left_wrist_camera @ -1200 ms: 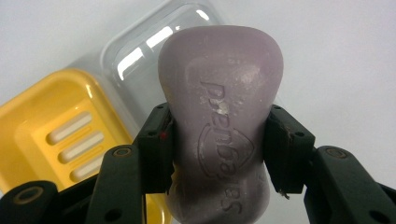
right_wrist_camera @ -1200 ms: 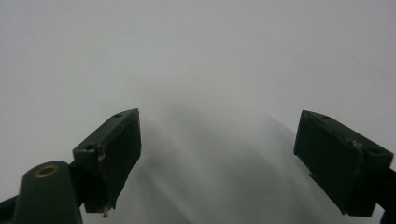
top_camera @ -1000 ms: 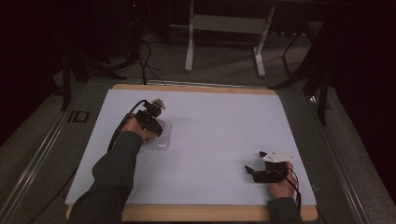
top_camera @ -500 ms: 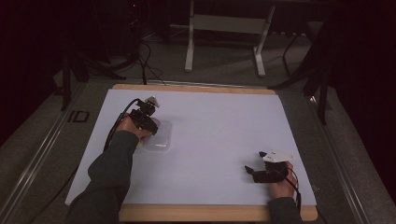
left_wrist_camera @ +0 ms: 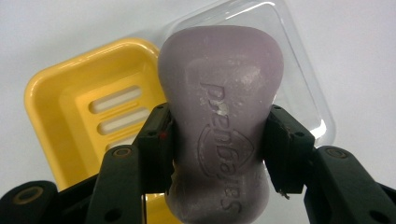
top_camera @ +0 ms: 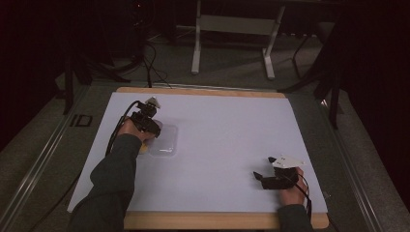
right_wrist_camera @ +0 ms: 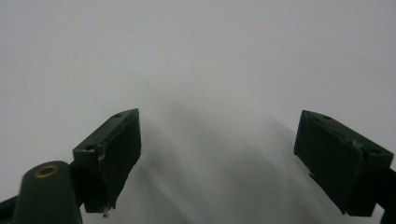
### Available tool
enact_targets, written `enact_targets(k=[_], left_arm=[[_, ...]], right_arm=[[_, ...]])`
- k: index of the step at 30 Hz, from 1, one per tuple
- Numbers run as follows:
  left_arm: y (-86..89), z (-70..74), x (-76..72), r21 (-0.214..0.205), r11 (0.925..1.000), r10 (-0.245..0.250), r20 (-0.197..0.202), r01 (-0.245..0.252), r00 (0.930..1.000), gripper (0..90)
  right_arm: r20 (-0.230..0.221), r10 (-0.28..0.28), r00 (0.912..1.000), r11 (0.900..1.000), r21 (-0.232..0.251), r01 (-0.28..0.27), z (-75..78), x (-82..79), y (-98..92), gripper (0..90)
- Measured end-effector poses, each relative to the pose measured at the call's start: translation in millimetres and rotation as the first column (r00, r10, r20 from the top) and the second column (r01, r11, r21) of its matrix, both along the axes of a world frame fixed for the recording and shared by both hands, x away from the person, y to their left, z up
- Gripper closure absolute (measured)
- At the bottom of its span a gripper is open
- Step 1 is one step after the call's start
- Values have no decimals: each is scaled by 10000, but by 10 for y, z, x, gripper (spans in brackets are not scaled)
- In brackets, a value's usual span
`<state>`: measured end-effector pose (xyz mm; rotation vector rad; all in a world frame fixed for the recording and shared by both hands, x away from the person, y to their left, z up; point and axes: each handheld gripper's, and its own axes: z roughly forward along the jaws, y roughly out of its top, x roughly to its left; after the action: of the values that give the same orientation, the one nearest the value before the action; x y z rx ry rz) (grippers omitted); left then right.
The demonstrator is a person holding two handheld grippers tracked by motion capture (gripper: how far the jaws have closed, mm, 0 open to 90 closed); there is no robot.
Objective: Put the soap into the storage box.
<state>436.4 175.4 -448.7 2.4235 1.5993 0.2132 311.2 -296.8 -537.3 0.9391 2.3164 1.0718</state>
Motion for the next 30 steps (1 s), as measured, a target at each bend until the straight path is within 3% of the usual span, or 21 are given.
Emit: enact_targets(k=[5, 9, 22, 30], left_arm=[[80, -3, 14, -299, 9988, 377, 0, -377, 9993, 500], [135, -19, 32, -246, 9978, 608, -67, -609, 9981, 500], [237, -94, 80, 407, 9933, 1088, -181, -1080, 9939, 500], [334, -133, 113, 586, 9873, 1494, -201, -1480, 9886, 500]], right_arm=[[-1, 15, 10000, 10000, -13, -15, 0, 1, -1, 145], [-5, 21, 10000, 10000, -26, -21, 0, 1, 1, 145], [-19, 13, 10000, 10000, -70, -13, -1, 0, 5, 145], [-28, 13, 10000, 10000, -63, -13, -3, 0, 8, 145]])
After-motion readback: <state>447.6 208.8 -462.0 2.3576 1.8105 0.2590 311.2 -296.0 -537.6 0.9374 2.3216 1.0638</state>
